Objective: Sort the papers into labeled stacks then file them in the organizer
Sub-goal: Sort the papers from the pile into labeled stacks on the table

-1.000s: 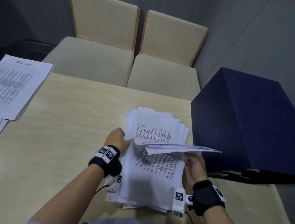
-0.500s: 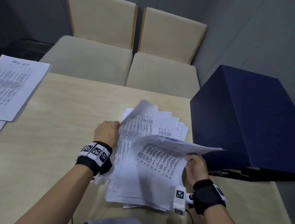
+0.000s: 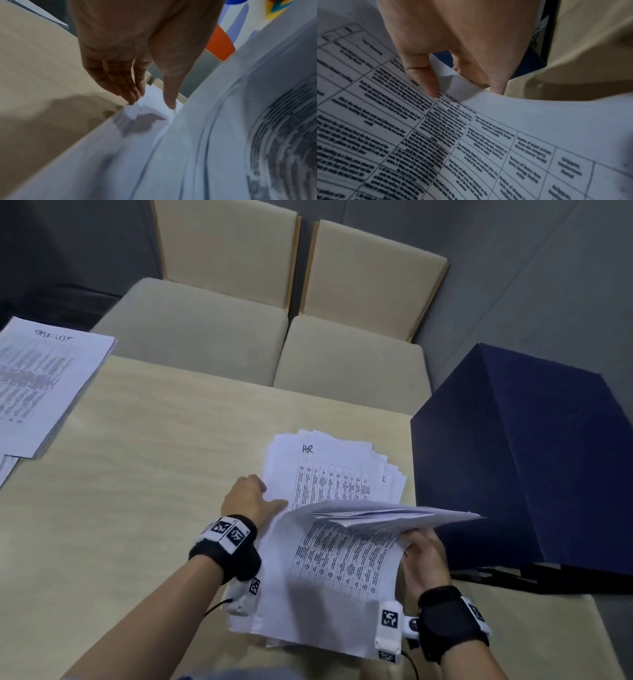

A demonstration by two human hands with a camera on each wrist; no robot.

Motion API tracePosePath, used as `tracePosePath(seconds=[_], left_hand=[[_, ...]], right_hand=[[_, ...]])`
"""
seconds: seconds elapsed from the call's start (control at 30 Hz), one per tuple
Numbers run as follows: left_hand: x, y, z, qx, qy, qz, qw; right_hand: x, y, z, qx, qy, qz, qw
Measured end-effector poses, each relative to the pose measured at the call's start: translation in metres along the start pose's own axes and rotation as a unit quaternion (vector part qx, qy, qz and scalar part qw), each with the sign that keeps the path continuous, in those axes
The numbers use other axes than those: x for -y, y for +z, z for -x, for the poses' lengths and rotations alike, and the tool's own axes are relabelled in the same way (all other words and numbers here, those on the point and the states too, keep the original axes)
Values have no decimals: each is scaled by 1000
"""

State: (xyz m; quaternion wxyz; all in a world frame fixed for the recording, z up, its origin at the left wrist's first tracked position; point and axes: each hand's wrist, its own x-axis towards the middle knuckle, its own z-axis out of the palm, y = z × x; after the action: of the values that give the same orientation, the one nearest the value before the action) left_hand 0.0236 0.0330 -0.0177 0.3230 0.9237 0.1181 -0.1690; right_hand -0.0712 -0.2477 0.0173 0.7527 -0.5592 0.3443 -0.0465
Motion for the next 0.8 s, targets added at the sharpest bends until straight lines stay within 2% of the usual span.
tracePosePath(seconds=[0.07, 0.23, 0.33, 0.4, 0.47, 0.53, 0.57, 0.63, 0.7, 0.73, 0.77, 0.8], left_hand=[[-4, 7, 0, -11, -3, -22, 1000], [-11, 4, -2, -34, 12, -1, 999], [-10, -12, 1, -57, 54, -114, 990], [-15, -28, 7, -83, 73, -215, 970], [-19, -43, 13, -95, 104, -241, 960], [-19, -54, 17, -51, 175, -135, 974], [-17, -57, 17, 9, 210, -32, 977], [-16, -56, 20, 144, 244, 154, 947], [-17, -51, 21, 229, 212, 235, 921], [-16, -45, 19, 241, 187, 246, 920], [-15, -39, 16, 222, 161, 241, 931], [-13, -33, 11, 172, 131, 207, 954]], right_hand=[[1, -4, 0, 2, -1, 5, 1000], [4, -5, 6, 20, 11, 0, 1000], [1, -3, 3, 14, 13, -16, 1000], [0, -2, 2, 9, 16, -19, 1000], [1, 1, 1, 9, 18, -15, 1000], [1, 2, -2, 30, 22, -16, 999], [1, 2, -4, 48, 25, -16, 998], [1, 1, -8, 70, 35, -5, 997], [-1, 1, -11, 68, 32, -9, 997], [-2, 1, -12, 56, 21, -11, 998], [-1, 4, -8, 54, 16, 0, 998], [-3, 3, -9, 49, 12, 14, 999]])
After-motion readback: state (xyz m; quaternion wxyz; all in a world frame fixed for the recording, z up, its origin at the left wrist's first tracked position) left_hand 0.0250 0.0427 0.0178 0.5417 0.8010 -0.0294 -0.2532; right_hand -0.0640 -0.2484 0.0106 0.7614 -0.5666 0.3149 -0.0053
